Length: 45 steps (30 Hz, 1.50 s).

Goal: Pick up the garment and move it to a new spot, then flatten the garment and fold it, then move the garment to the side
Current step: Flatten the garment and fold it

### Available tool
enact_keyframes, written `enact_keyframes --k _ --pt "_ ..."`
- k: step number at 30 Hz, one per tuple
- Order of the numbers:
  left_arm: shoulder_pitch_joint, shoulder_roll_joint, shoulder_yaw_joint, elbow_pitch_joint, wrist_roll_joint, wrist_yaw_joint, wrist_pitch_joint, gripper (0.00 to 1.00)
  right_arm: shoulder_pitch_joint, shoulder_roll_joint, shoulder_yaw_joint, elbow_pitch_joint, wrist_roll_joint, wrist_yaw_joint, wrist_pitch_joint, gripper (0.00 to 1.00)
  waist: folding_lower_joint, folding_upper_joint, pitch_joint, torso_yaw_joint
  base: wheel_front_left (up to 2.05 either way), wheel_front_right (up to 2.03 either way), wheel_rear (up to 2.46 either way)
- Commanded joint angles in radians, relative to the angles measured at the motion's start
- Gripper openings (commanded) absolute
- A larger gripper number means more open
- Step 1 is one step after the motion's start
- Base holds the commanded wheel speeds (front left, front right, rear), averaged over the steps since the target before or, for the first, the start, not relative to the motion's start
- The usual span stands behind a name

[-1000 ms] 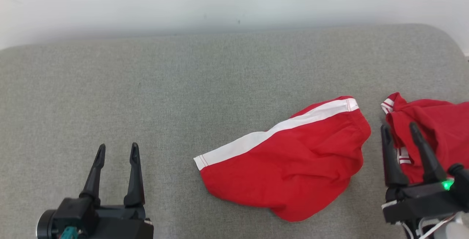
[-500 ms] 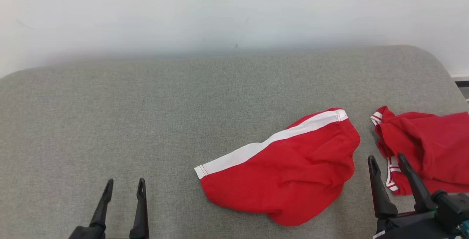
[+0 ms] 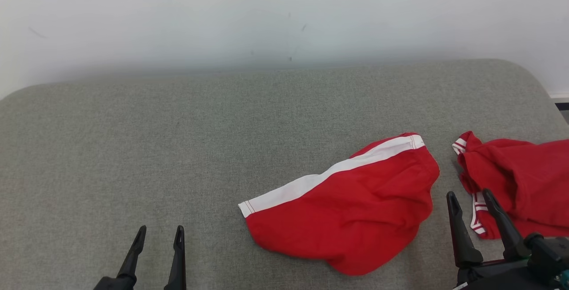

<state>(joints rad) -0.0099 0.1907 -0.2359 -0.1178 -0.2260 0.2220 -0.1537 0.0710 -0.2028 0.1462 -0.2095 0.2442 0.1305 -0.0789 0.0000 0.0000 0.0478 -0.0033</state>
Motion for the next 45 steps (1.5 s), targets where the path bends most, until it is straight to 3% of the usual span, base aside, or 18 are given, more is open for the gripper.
enact_keyframes --k 1,12,24,30,35,37,38,39,40,45 --pt "-0.001 0.007 0.0 0.0 0.007 0.003 0.0 1.0 0.004 0.0 -0.001 -0.004 -0.005 0.0 0.003 1.0 0.0 0.0 0.002 0.001 0.0 0.0 0.0" --pt "-0.044 0.018 -0.024 0.004 0.025 -0.003 0.021 1.0 -0.011 -0.005 -0.008 -0.005 -0.013 0.0 0.02 1.0 0.0 0.0 0.028 0.004 0.0 0.0 0.0" --pt "-0.21 -0.049 -0.147 0.163 -0.021 -0.107 0.14 1.0 -0.054 -0.037 -0.003 -0.03 -0.012 0.0 0.04 1.0 0.0 0.0 0.143 -0.021 0.0 0.0 0.0" --pt "-0.289 -0.081 -0.147 0.277 -0.088 -0.149 0.194 1.0 -0.079 -0.045 0.012 -0.021 -0.002 0.0 0.033 1.0 0.0 0.0 0.19 -0.049 0.0 0.0 0.0" --pt "-0.344 -0.089 -0.138 0.332 -0.123 -0.16 0.223 1.0 -0.09 -0.047 0.012 -0.008 0.005 0.0 0.025 1.0 0.0 0.0 0.212 -0.064 0.0 0.0 0.0" --pt "-0.36 -0.089 -0.133 0.343 -0.132 -0.163 0.231 0.78 -0.095 -0.048 0.011 -0.003 0.007 0.0 0.024 1.0 0.0 0.0 0.216 -0.069 0.0 0.0 0.0" --pt "-0.364 -0.089 -0.131 0.348 -0.139 -0.165 0.233 0.47 -0.096 -0.049 0.011 -0.001 0.009 0.0 0.021 1.0 0.0 0.0 0.218 -0.07 0.0 0.0 0.0" --pt "-0.368 -0.09 -0.13 0.352 -0.141 -0.165 0.236 0.31 -0.097 -0.05 0.01 0.0 0.01 0.0 0.02 1.0 0.0 0.0 0.219 -0.071 0.0 0.0 0.0" --pt "-0.373 -0.089 -0.128 0.354 -0.14 -0.165 0.236 0.0 -0.098 -0.052 0.008 0.001 0.01 0.0 0.019 1.0 0.0 0.0 0.221 -0.072 0.0 0.0 0.0" --pt "-0.385 -0.079 -0.126 0.354 -0.128 -0.153 0.22 0.0 -0.115 -0.068 -0.001 0.0 0.025 0.0 0.032 1.0 0.0 0.0 0.226 -0.075 0.0 0.0 0.0"
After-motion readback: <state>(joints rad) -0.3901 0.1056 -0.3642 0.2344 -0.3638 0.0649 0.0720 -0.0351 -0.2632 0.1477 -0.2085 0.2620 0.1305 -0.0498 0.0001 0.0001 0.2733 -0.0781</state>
